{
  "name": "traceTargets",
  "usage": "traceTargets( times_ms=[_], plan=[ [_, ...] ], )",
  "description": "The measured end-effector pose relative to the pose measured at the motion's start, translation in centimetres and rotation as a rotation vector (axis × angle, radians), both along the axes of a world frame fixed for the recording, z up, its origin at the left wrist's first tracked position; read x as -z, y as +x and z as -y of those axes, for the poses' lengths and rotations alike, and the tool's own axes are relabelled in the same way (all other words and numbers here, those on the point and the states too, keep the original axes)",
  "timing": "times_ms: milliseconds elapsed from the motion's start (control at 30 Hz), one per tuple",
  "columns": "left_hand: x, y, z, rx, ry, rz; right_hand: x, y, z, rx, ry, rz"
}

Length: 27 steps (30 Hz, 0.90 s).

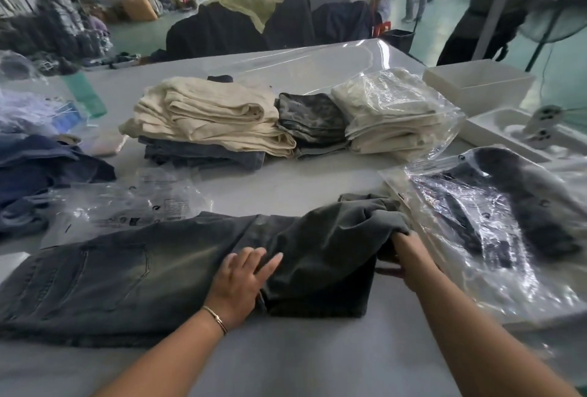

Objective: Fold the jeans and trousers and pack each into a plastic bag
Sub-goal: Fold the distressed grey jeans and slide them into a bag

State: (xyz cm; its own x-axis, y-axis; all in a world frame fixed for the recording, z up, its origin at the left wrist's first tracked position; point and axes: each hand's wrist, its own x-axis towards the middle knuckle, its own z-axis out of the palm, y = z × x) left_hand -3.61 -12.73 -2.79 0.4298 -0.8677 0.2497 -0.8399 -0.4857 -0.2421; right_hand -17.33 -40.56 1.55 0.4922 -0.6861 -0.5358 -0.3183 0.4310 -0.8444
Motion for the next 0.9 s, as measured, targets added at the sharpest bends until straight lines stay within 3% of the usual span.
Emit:
traceTargets(
  times_ms=[67, 133, 267, 333, 433, 533, 600, 667, 733, 833, 900],
  plan=[
    [0.2, 0.1, 0.4, 0.129, 0.106, 0.027, 0.6, -1.0, -0.5, -0.021, 0.276, 0.060],
    [0.2, 0.5, 0.4, 0.112, 0.172, -0.052, 1.5, -1.9, -0.9, 0.009, 0.459, 0.212],
    [-0.4, 1.1, 0.8, -0.246, 0.255, -0.351, 3.0, -2.3, -1.4, 0.140, 0.500, 0.273],
    [-1.1, 0.2, 2.0, -0.304, 0.245, -0.492, 2.9, -1.9, -0.9, 0.281, 0.351, 0.190],
    [-2.5, -2.8, 4.5, -0.043, -0.163, -0.592, 2.3, -1.9, 0.0, 0.235, -0.120, -0.089],
    [-3.7, -6.1, 8.4, 0.225, -0.350, -0.474, 0.7, -1.6, -0.7, -0.078, -0.471, -0.092],
    [-4.0, -7.2, 11.5, 0.212, -0.323, -0.403, -0.4, -1.0, -0.9, -0.312, -0.624, -0.032],
    [-4.6, -7.2, 14.0, 0.056, -0.354, -0.428, -1.2, -0.7, -0.5, -0.461, -0.515, 0.167],
    [-5.0, -5.9, 15.6, -0.103, -0.441, -0.553, -0.6, -1.1, 0.4, -0.469, -0.369, 0.238],
    [-4.8, -3.8, 16.8, -0.307, -0.505, -0.809, 2.7, -2.6, 1.2, -0.296, -0.276, -0.030],
    [-4.7, -2.6, 17.1, -0.467, -0.667, -0.927, 4.5, -3.0, 0.1, -0.331, -0.080, -0.162]
  ],
)
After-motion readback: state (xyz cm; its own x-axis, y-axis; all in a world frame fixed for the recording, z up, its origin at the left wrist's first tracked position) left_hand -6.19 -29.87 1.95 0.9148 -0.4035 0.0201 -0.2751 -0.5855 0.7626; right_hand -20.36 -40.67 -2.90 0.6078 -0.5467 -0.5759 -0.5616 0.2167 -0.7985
